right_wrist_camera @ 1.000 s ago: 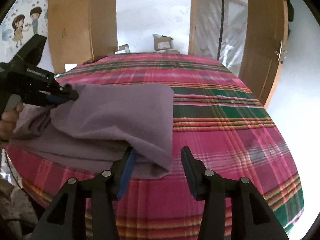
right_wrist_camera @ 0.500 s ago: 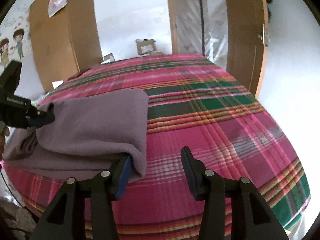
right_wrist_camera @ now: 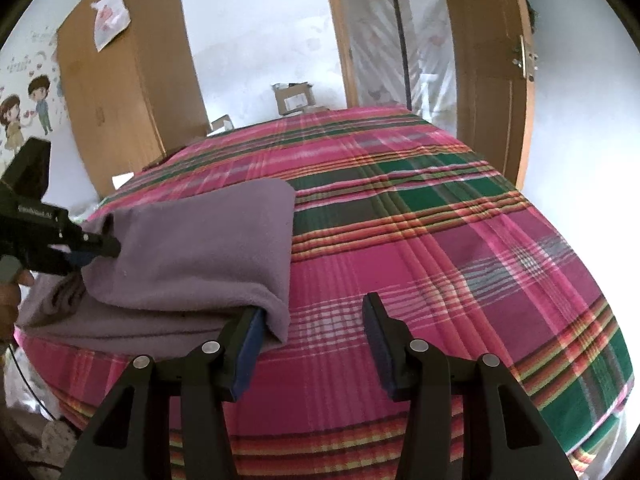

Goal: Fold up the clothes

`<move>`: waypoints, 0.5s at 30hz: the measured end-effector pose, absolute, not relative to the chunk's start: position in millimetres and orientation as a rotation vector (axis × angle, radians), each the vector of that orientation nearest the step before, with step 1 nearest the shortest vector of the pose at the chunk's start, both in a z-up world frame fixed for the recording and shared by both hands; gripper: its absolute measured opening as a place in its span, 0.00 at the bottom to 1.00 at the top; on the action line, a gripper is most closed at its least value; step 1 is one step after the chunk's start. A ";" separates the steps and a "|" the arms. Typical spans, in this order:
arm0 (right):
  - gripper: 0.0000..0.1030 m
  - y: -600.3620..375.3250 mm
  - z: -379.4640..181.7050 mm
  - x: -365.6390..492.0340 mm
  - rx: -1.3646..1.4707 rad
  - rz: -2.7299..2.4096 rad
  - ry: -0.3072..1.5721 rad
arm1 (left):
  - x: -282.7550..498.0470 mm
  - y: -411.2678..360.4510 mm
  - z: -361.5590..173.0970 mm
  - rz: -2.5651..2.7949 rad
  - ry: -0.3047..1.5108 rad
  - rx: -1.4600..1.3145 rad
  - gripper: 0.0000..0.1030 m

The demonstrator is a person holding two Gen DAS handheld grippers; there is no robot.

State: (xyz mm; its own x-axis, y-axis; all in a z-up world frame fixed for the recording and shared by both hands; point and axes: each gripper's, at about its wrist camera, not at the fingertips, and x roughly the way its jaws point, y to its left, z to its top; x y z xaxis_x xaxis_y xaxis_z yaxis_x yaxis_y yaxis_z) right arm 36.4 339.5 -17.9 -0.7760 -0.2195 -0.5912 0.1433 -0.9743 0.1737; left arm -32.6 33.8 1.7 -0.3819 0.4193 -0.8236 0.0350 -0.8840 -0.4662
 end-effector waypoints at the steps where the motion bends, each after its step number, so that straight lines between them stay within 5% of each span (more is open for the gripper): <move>1: 0.48 340.2 -18.0 36.5 0.948 -2.784 -0.184 | -32.4 35.7 2.4 2.353 -0.600 -1.591 0.41; 6: 0.48 339.3 -17.5 36.8 0.944 -2.787 -0.182 | -29.6 37.2 3.7 2.349 -0.611 -1.605 0.39; 9: 0.48 341.0 -18.3 37.1 0.941 -2.783 -0.195 | -29.8 36.7 1.8 2.300 -0.633 -1.606 0.09; 15: 0.48 345.4 -17.7 37.4 0.940 -2.787 -0.212 | -16.8 21.4 10.3 2.223 -0.800 -1.510 0.07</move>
